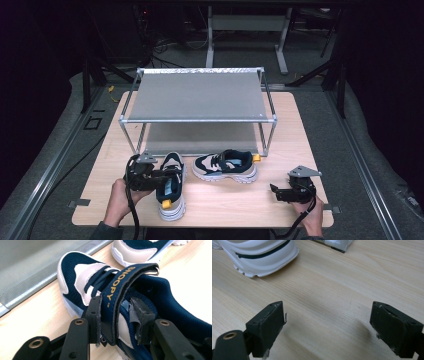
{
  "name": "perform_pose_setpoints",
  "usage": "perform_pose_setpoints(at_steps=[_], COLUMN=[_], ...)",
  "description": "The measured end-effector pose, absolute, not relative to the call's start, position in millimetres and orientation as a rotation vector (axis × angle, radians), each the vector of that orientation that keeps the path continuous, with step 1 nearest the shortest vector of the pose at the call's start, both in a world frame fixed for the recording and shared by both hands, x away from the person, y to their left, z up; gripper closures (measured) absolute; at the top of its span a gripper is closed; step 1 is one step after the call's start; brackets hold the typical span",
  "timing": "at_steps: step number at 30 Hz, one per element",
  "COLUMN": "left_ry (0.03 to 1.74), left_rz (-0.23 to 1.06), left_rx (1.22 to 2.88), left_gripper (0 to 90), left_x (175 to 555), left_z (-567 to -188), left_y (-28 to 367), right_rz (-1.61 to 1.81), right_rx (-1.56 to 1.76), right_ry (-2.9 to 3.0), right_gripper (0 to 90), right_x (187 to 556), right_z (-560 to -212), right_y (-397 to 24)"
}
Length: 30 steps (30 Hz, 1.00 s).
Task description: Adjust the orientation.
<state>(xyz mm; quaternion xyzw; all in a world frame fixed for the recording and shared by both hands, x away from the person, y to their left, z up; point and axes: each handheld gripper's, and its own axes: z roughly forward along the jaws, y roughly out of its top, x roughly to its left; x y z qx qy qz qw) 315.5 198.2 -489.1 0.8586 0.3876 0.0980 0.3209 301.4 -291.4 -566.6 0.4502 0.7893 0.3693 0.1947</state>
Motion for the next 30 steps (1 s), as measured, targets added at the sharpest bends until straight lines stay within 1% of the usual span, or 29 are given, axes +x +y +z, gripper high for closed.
perform_pose_setpoints(at_steps=[9, 11, 12, 13, 14, 15, 16, 17, 18, 19, 20, 21, 23, 24, 25, 26, 30], left_ry=[1.028, 1.040, 1.090, 1.090, 1.156, 1.193, 1.193, 1.243, 1.255, 1.255, 1.269, 1.280, 1.282, 1.288, 1.290, 1.289, 1.298], left_rz=[0.275, 0.272, 0.293, 0.293, 0.330, 0.351, 0.351, 0.386, 0.398, 0.398, 0.415, 0.432, 0.442, 0.452, 0.467, 0.479, 0.498], left_rx=[2.221, 2.207, 2.170, 2.170, 2.101, 2.061, 2.061, 1.993, 1.974, 1.974, 1.956, 1.942, 1.950, 1.952, 1.953, 1.949, 1.935], left_gripper=[66.1, 64.6, 58.3, 49.6, 40.9, 35.7, 29.5, 24.5, 21.8, 17.5, 13.6, 11.1, 1.3, 1.3, 0.0, 0.0, 0.0], left_x=[325.0, 325.0, 322.0, 322.0, 315.5, 311.2, 311.2, 301.2, 296.4, 296.4, 291.7, 283.0, 279.7, 275.5, 272.0, 266.3, 257.0], left_z=[-491.0, -491.3, -491.0, -491.0, -487.8, -485.6, -485.6, -480.8, -478.6, -478.6, -476.6, -474.0, -473.2, -473.0, -472.7, -473.3, -479.1], left_y=[204.0, 204.9, 205.5, 205.5, 207.4, 208.4, 208.4, 209.4, 209.2, 209.2, 208.5, 204.6, 201.7, 197.6, 194.5, 189.1, 179.9], right_rz=[1.032, 1.033, 1.033, 1.033, 1.032, 1.032, 1.032, 1.020, 0.921, 0.921, 1.031, 1.026, 0.929, 0.929, 1.025, 0.917, 0.927], right_rx=[1.266, 1.266, 1.265, 1.265, 1.264, 1.264, 1.264, 1.267, 1.290, 1.290, 1.265, 1.265, 1.290, 1.290, 1.266, 1.293, 1.291], right_ry=[2.208, 2.209, 2.208, 2.208, 2.207, 2.208, 2.208, 2.204, 2.187, 2.187, 2.209, 2.208, 2.175, 2.175, 2.207, 2.190, 2.170], right_gripper=[11.7, 11.7, 11.7, 11.7, 11.7, 11.7, 11.8, 11.8, 11.8, 11.8, 11.8, 11.8, 11.9, 11.9, 11.9, 11.9, 12.1], right_x=[301.2, 301.2, 301.2, 301.2, 301.3, 301.3, 301.3, 301.0, 299.1, 299.1, 301.5, 301.4, 299.5, 299.5, 301.4, 299.2, 299.5], right_z=[-566.5, -566.5, -566.6, -566.6, -566.7, -566.7, -566.7, -566.5, -563.9, -563.9, -566.8, -566.7, -564.8, -564.8, -566.7, -563.8, -565.0], right_y=[-291.4, -291.4, -291.4, -291.4, -291.3, -291.3, -291.2, -291.0, -290.0, -290.0, -291.1, -291.0, -289.3, -289.3, -290.9, -289.9, -289.3])
